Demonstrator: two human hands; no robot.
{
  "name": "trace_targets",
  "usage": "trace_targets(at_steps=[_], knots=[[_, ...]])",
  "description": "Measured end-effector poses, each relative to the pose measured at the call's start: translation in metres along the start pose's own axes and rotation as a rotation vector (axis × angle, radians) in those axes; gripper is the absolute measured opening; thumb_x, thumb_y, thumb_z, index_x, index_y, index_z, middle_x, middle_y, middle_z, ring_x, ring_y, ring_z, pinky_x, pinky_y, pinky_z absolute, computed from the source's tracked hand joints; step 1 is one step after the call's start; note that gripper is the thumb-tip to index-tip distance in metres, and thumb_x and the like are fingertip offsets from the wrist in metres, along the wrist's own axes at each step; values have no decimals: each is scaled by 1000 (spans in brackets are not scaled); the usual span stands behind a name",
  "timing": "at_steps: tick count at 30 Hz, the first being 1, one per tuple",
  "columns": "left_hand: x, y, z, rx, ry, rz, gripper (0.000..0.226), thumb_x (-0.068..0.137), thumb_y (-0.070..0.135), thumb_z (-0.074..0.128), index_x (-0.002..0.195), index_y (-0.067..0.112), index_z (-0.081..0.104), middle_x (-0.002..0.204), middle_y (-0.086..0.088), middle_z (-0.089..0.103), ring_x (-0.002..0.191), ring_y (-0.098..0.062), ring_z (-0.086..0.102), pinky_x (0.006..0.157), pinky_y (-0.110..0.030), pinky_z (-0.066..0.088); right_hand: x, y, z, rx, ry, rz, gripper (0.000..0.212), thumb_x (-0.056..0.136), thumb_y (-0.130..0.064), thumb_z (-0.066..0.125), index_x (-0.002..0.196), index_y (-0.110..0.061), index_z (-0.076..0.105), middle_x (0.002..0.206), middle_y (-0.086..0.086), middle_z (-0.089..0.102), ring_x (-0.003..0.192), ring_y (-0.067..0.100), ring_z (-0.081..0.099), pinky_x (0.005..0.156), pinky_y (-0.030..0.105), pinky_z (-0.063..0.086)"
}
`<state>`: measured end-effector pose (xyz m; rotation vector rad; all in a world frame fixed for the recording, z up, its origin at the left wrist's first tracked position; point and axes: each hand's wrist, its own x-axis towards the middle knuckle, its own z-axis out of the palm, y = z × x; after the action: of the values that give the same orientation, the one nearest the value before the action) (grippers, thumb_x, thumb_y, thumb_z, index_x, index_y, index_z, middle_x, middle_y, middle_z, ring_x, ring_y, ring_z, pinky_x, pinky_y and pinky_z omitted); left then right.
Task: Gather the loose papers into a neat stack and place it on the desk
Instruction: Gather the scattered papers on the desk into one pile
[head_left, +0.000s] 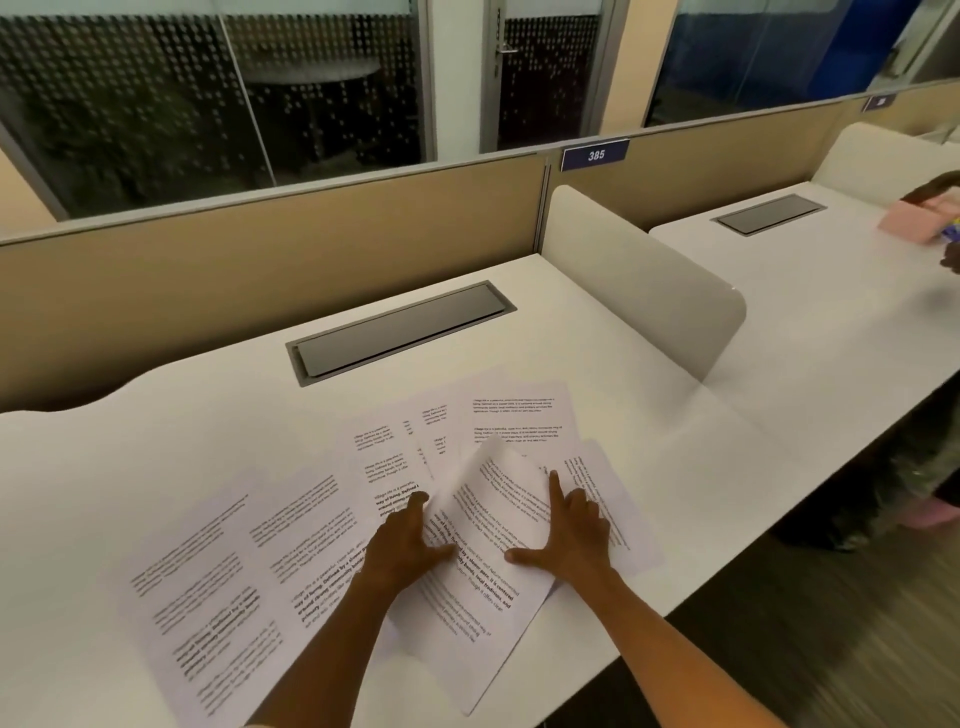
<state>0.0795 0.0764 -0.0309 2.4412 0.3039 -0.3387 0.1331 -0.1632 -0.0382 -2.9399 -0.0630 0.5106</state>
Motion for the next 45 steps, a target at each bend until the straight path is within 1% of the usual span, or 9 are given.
trace_targets(at_steps=[3, 6, 8, 12, 15, 20, 32, 41, 45], knots=[[9, 7, -9, -30, 7, 20, 58, 70, 46, 80, 114, 21, 51, 107, 2, 66, 94, -20, 66, 80, -36, 57, 2, 2, 2, 57, 7, 10, 139, 46, -92, 56, 151, -32, -11, 140, 9, 36, 126, 28, 40, 101, 45, 39], [23, 16, -18, -43, 25, 67, 20, 83, 30, 69, 96, 17, 61, 94, 0, 67, 83, -20, 66, 74, -38, 57, 7, 8, -1, 158, 11, 48, 133, 53, -87, 61, 153, -30, -7, 150, 8, 34, 137, 30, 34, 109, 49, 33], [33, 24, -19, -35, 37, 105, 8, 88, 21, 63, 86, 14, 64, 86, -3, 68, 78, -21, 65, 74, -43, 56, 10, 15, -4, 174, 26, 74, 129, 56, -85, 61, 154, -28, -1, 149, 7, 37, 137, 30, 35, 108, 47, 34], [48, 39, -10, 67, 96, 223, 7, 89, 20, 64, 92, 13, 64, 105, -1, 64, 94, -14, 54, 80, -28, 46, 12, 28, -10, 133, 65, 112, 118, 59, -86, 58, 151, -26, 16, 141, 6, 43, 128, 26, 41, 100, 41, 39], [56, 47, 3, 89, 117, 285, 9, 89, 20, 64, 95, 15, 59, 110, 0, 61, 101, -17, 53, 86, -31, 48, 13, 41, -15, 146, 121, 169, 114, 58, -85, 59, 148, -27, 23, 144, 5, 38, 129, 25, 39, 102, 41, 40], [64, 60, 16, 94, 127, 324, 10, 90, 19, 62, 96, 13, 57, 109, -3, 61, 98, -17, 55, 85, -33, 50, 20, 58, -24, 196, 154, 251, 119, 57, -84, 62, 150, -25, 16, 155, 9, 23, 140, 30, 28, 111, 47, 33], [80, 74, 28, 330, 116, 342, 20, 91, 26, 57, 104, 13, 63, 125, -2, 53, 105, -20, 49, 86, -32, 48, 35, 53, -30, 217, 114, 252, 127, 56, -81, 67, 153, -28, 5, 148, 8, 29, 128, 30, 35, 105, 43, 38], [93, 75, 18, 159, 3, 262, 19, 76, 19, 75, 84, 14, 59, 108, -1, 51, 93, -18, 51, 77, -26, 47, 47, 58, -31, 305, 72, 258, 129, 52, -76, 74, 152, -28, 6, 137, 9, 35, 125, 28, 39, 101, 42, 39], [95, 78, 14, 89, -60, 218, 24, 74, 14, 73, 74, 20, 50, 95, 1, 55, 84, -16, 51, 64, -20, 39, 54, 57, -34, 308, 54, 253, 129, 52, -74, 76, 151, -29, 7, 135, 10, 40, 125, 29, 40, 101, 42, 38]])
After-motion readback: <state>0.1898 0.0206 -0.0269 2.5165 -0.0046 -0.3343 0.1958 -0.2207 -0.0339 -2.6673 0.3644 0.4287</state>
